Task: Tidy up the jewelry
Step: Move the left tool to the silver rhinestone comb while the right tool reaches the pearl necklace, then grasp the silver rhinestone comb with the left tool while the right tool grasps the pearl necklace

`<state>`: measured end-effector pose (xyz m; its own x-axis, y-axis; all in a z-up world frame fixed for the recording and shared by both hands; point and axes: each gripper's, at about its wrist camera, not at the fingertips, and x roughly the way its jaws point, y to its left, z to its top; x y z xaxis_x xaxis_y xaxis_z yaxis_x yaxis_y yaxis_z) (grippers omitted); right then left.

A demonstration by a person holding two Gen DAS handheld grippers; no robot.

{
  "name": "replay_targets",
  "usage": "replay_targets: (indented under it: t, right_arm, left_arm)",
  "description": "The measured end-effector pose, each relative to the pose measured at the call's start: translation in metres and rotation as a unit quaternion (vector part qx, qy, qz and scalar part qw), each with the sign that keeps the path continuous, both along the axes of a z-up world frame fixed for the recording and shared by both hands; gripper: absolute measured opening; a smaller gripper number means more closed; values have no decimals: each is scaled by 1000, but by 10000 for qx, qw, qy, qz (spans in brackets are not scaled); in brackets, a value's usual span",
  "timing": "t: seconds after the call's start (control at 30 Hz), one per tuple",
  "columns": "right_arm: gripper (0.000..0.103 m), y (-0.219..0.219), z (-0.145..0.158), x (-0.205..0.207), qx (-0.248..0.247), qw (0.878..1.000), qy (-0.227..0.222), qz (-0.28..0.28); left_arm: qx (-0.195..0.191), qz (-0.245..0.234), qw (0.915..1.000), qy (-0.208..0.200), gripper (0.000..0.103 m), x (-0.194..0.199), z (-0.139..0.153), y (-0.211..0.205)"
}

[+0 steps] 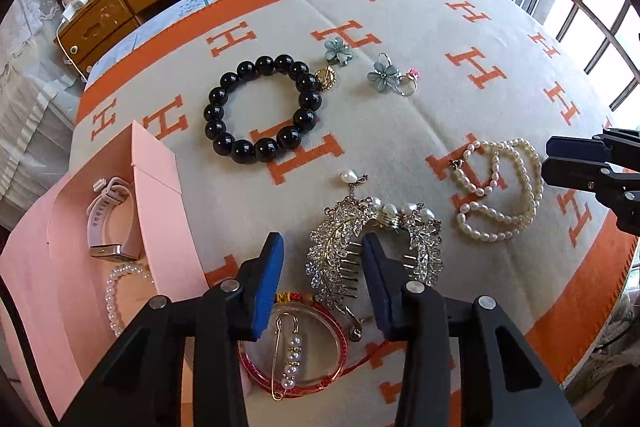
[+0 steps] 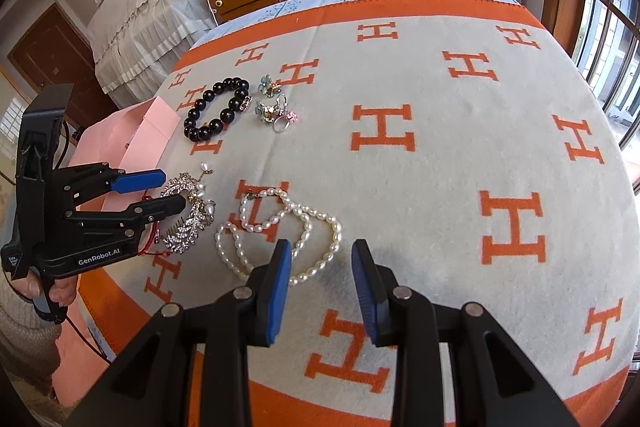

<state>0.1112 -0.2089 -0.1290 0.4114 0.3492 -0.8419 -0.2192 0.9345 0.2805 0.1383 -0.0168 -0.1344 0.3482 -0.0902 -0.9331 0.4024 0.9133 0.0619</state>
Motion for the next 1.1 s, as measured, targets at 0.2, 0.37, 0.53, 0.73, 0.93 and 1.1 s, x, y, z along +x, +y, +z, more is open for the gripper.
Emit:
replay_targets:
  t: [0.2, 0.37, 0.53, 0.73, 0.93, 1.1]
  right_arm:
    - [32, 3, -3, 2, -37, 10000, 21, 47]
    - [32, 9, -3, 3, -247, 9997, -59, 72]
    - [32, 29, -4, 8, -732, 9967, -248, 249]
    - [32, 57, -6, 18, -1529, 9809, -626, 1025]
    - [5, 55, -4, 33, -1468, 9787, -401, 1376]
    - [5, 50, 4, 32, -1093, 9861, -118, 1246]
  left_arm:
    - [-70, -47, 9999, 56, 36, 3, 1, 2]
    - [-173, -35, 9998, 126, 26, 1, 1, 2]
    - [-251, 238, 9993, 139, 25, -2, 2, 3]
    - [-534, 547, 9968, 212, 25, -5, 6, 14]
    - [-798, 802, 9935, 90, 25, -11, 23, 28]
    - [-1052, 1066, 9886, -131, 25, -20, 49, 49]
